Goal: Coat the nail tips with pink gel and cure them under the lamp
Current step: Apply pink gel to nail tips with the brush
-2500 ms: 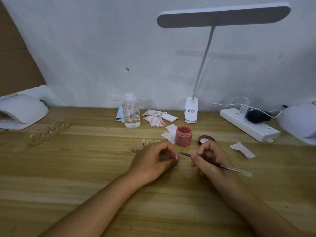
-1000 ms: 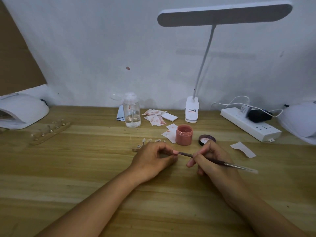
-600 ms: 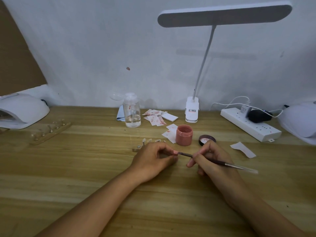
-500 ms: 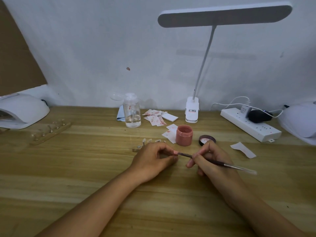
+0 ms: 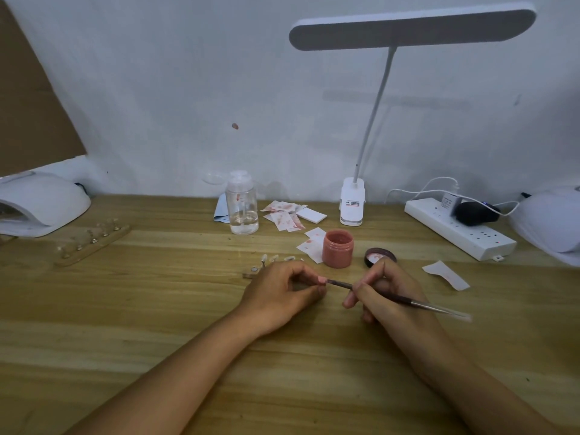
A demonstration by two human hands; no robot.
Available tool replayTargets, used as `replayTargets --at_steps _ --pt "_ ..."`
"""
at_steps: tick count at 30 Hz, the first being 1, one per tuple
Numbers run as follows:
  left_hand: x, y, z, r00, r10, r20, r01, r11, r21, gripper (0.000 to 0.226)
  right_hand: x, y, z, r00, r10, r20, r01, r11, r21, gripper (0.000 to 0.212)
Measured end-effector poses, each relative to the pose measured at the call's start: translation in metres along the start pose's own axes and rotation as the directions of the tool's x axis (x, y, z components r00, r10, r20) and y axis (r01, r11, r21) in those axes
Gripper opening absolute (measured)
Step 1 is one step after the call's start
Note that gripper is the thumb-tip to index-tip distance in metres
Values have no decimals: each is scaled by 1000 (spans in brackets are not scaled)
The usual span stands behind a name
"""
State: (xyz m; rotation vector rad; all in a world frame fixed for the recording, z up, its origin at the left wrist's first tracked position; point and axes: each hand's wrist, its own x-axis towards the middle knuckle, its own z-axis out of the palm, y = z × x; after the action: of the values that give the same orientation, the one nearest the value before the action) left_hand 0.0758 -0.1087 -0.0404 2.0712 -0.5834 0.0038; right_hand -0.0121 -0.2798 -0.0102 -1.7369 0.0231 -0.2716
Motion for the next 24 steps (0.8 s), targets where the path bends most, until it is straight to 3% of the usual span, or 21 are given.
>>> replayTargets --at_steps 24 --pt "1 -1 0 999 38 -8 -38 999 15 9 1 1 0 1000 -6 -8 6 1000 0 11"
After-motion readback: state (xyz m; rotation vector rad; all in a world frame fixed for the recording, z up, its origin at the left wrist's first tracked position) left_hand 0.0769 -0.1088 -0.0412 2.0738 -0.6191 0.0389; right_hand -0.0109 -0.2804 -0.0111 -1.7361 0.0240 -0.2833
